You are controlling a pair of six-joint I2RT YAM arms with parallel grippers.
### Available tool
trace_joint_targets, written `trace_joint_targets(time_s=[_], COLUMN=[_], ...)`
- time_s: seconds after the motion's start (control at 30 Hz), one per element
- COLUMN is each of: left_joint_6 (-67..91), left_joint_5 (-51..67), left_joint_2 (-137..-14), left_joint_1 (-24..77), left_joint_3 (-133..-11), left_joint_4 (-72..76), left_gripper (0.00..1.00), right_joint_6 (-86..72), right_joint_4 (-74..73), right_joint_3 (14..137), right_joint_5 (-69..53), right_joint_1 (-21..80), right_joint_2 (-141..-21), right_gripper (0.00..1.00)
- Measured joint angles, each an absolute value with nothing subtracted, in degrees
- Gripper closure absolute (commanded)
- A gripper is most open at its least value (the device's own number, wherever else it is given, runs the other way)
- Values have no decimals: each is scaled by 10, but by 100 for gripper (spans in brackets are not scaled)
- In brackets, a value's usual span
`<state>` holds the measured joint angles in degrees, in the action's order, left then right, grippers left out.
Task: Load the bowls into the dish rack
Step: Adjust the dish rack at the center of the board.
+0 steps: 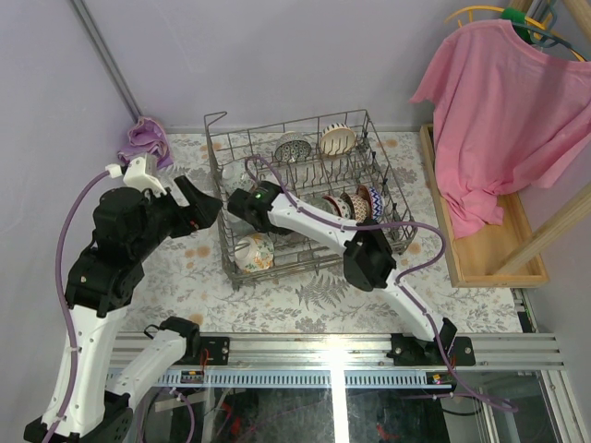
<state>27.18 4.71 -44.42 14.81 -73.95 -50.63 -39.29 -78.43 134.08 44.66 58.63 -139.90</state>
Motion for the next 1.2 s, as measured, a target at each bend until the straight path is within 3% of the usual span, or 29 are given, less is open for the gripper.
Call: trace_joint_targets(time_s=[1.2], left_joint_6=[276], left_joint_5=[40], left_joint_2=[-477], left_joint_1=[148], left_joint_3=[-759], left_joint_4=[-506], left_gripper=[17], right_joint_6=[-340], right_joint_4=[-738], right_joint_3=[1257], right_joint_5=[358], right_joint_1=[526], right_joint_2=[-1303], right_gripper=[99])
